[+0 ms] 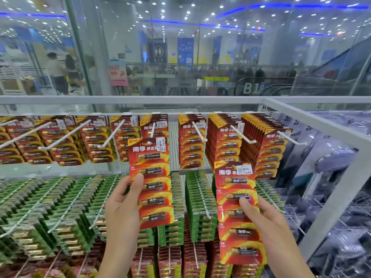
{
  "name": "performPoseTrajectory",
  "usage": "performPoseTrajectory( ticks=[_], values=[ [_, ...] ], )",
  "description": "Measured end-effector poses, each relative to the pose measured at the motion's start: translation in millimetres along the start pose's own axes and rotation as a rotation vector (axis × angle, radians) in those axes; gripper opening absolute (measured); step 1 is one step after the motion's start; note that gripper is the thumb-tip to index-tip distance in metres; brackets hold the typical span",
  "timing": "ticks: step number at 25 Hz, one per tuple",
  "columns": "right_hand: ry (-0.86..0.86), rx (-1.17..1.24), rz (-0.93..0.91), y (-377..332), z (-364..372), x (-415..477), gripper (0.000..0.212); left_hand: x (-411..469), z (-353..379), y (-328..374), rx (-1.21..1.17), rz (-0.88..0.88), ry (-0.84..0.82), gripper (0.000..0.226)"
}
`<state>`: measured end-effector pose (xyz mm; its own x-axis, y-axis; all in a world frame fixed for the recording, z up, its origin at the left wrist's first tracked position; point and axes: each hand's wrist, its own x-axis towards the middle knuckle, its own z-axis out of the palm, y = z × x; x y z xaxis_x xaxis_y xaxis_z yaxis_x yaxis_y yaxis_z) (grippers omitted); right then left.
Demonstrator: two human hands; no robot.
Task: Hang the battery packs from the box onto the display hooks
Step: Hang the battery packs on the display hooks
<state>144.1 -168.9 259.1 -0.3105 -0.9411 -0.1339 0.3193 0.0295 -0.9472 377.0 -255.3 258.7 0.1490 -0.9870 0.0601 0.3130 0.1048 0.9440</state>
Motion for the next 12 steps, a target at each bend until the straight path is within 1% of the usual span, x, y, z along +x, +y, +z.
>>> performPoseTrajectory(
  ticks=[3, 6, 9, 12],
  values=[
    [-0.017, -0.002, 0.004, 0, 1, 0, 0.033, 5, 0, -2, 0.010, -0.003, -0.013, 0.020],
    [-0.029, -0.036, -0.025, -3, 5, 3, 0.029, 29, 7, -5, 0.023, -0.008, -0.061, 0.022],
    [-0.052, -0.090, -0.108, -12, 14, 9, 0.024, 71, 15, -13, 0.088, 0.017, -0.054, 0.026],
    [-0.116, -0.113, -0.178, -22, 27, 15, 0.021, 111, 26, -20, 0.130, 0.033, -0.044, 0.022]
  ],
)
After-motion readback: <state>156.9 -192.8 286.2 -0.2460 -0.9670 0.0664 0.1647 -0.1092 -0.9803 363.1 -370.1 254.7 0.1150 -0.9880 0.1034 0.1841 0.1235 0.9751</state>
